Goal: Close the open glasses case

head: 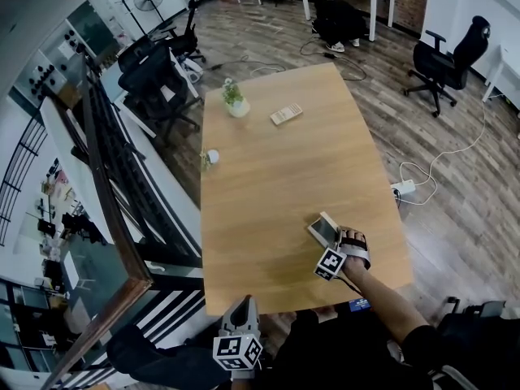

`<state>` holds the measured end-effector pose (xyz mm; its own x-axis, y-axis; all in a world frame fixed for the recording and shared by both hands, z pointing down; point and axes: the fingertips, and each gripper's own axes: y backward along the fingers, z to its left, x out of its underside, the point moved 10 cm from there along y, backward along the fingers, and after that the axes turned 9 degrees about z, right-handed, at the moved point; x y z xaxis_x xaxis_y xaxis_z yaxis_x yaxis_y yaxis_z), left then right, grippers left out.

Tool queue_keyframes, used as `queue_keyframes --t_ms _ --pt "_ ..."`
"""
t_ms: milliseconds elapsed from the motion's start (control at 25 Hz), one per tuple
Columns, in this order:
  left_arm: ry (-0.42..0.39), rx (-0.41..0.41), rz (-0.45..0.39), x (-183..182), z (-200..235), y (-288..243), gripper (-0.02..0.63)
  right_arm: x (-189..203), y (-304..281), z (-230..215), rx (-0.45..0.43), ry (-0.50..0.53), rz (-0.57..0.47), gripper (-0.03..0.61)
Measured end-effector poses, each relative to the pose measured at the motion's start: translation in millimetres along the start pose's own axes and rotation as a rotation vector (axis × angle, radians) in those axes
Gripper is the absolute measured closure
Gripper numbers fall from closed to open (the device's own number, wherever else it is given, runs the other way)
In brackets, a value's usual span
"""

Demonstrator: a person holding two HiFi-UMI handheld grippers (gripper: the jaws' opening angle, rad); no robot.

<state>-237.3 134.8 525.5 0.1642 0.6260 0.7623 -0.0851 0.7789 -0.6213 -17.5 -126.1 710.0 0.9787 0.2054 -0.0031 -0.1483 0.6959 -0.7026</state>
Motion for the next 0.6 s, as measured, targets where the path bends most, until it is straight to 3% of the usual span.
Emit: queue_keyframes --t_ms 120,160,240,480,600 --pt "-0.003 0.006 0.004 -0.8 -0.5 -1.7 0.614 -4.8 7.3 17.2 0.042 0.139 -0.007 0.498" --pt "-0.002 0.009 0.006 -0.6 -0.5 -2.7 0.615 -5.6 9.3 23.2 0.025 0.159 -0.012 0.446" --pt "0.011 0.016 0.005 0.1 0.2 -4.8 0.614 -6.4 11.1 27.7 -0.023 0.149 -0.03 0.44" --pt "0.031 0.035 0.002 -2.2 -0.6 -8.5 0.614 -0.5 14.0 -4.8 -0.365 0.062 -0.072 0.348" --pt "0.049 0.035 -0.003 -1.7 -0.2 -9.6 0.615 0.4 22.5 -4.7 -0.476 0.091 -0.106 0.322"
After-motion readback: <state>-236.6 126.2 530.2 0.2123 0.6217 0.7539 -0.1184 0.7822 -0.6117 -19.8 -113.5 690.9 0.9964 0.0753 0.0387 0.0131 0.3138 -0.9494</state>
